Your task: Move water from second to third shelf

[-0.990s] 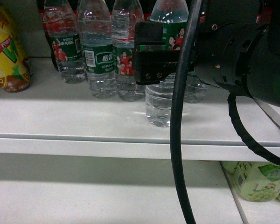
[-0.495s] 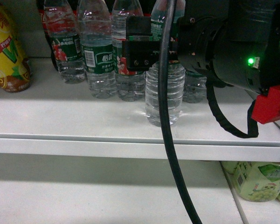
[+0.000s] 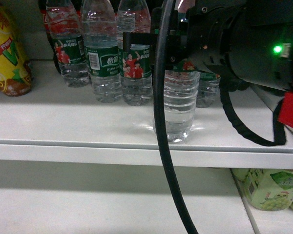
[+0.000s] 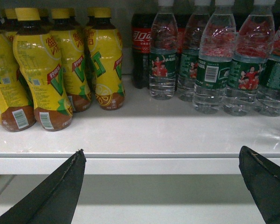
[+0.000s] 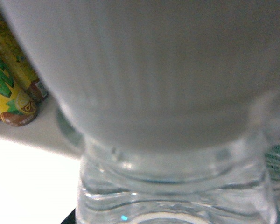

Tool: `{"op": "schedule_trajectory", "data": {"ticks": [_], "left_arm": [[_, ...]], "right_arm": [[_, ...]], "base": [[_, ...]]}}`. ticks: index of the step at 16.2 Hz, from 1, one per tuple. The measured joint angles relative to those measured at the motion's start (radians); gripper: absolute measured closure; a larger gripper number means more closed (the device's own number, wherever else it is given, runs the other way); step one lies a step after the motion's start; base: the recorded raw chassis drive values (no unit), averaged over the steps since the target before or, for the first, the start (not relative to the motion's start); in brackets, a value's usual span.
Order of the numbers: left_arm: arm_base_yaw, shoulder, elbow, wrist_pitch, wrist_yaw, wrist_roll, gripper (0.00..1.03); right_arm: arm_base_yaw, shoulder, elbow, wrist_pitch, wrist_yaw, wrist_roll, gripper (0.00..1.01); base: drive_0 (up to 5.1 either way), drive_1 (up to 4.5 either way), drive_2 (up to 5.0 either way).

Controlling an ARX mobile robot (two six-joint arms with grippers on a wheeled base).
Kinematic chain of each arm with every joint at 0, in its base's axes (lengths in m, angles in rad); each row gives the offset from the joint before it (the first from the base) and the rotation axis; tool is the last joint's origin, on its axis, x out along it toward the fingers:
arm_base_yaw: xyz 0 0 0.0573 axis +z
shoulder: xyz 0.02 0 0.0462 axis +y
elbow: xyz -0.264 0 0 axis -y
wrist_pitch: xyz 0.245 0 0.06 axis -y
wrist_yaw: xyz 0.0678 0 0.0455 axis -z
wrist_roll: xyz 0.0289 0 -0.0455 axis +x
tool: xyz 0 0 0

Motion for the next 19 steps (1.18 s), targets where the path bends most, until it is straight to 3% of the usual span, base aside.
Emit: {"op": "schedule_trajectory", "data": {"ticks": [4,10,13,16,17,19], "left_arm": [[0.0,0.0,0.0,0.0,0.0,0.0,0.05],[0.0,0.0,0.0,0.0,0.0,0.0,0.05],[0.0,0.0,0.0,0.0,0.0,0.0,0.05],[0.0,0.0,0.0,0.0,0.0,0.0,0.05],[0.0,0.0,0.0,0.0,0.0,0.0,0.05],[0.0,0.0,0.0,0.0,0.0,0.0,0.05]], "right_arm": [[-0.026,-0.194,-0.174,-0.04,-0.011,0.008,0.57],[-0.159,-0.523,-0.391,-0.148,-0.02,-0.001,0.58],[-0.187,-0.589,-0.428,-0.183,-0.022,-0.005,0.58],[-0.28,-0.789,-0.497,-0.304,-0.049,-0.011,0.58],[-0.381,-0.992,-0.512,-0.436,-0.079,-0.006,0.58],[-0.46,-1.101,-0.512,-0.502,-0.107,0.001,0.58]], "base": [[0.0,0.0,0.0],[0.0,0.0,0.0],[0.0,0.0,0.0],[0.0,0.0,0.0],[0.0,0.0,0.0],[0.0,0.0,0.0]]}}
